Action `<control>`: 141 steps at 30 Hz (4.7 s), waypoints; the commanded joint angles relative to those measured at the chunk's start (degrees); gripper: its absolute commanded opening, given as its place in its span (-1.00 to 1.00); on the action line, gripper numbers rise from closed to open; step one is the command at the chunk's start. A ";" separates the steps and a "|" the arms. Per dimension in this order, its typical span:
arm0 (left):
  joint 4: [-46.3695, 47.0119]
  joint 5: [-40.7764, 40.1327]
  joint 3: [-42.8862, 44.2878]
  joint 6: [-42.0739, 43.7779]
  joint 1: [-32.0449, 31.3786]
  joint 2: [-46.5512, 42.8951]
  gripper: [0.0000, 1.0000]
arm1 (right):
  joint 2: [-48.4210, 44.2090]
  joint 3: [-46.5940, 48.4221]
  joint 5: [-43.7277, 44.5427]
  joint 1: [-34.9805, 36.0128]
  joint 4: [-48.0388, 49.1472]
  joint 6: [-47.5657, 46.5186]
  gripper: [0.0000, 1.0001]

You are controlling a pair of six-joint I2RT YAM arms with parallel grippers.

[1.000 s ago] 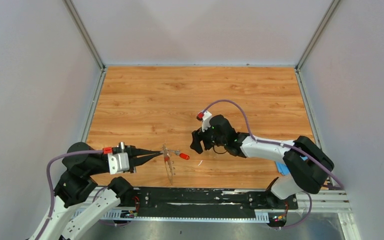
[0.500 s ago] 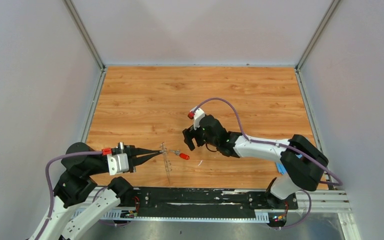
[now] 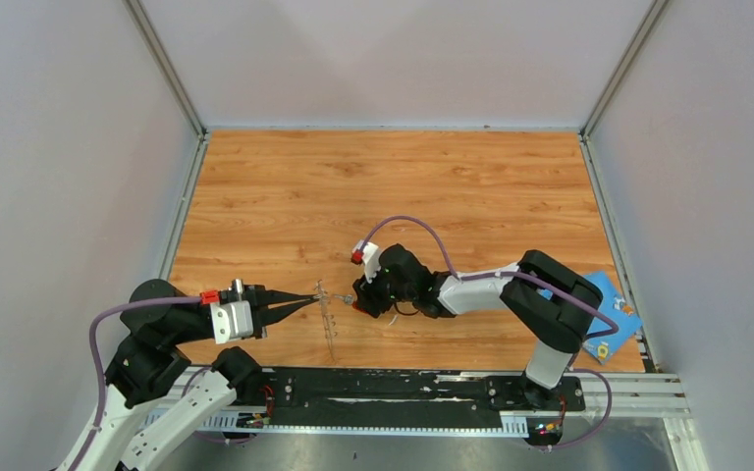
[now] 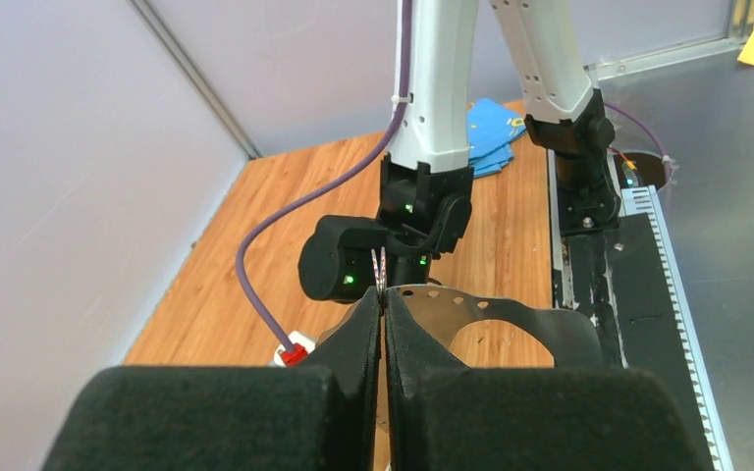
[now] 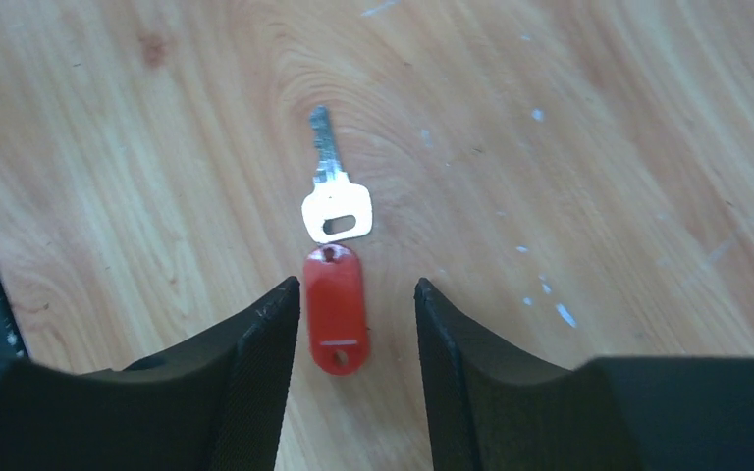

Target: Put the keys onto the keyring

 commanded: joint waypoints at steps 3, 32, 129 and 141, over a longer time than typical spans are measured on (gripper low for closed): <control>0.59 -0.36 1.82 0.14 -0.07 0.10 -1.00 | 3.23 -1.52 -13.05 -0.20 10.76 -5.04 -0.18; 0.34 -0.89 2.29 -0.25 -0.08 -0.45 -1.00 | 3.34 2.29 -8.21 -1.49 5.99 -11.40 -0.49; 20.89 30.32 -0.32 3.13 -0.07 15.70 -1.00 | -38.28 28.29 -44.35 5.66 -43.06 -52.47 -1.00; 20.10 31.68 0.50 0.74 -0.08 16.61 -1.00 | -37.50 29.93 -44.88 7.50 -43.08 -52.88 -0.99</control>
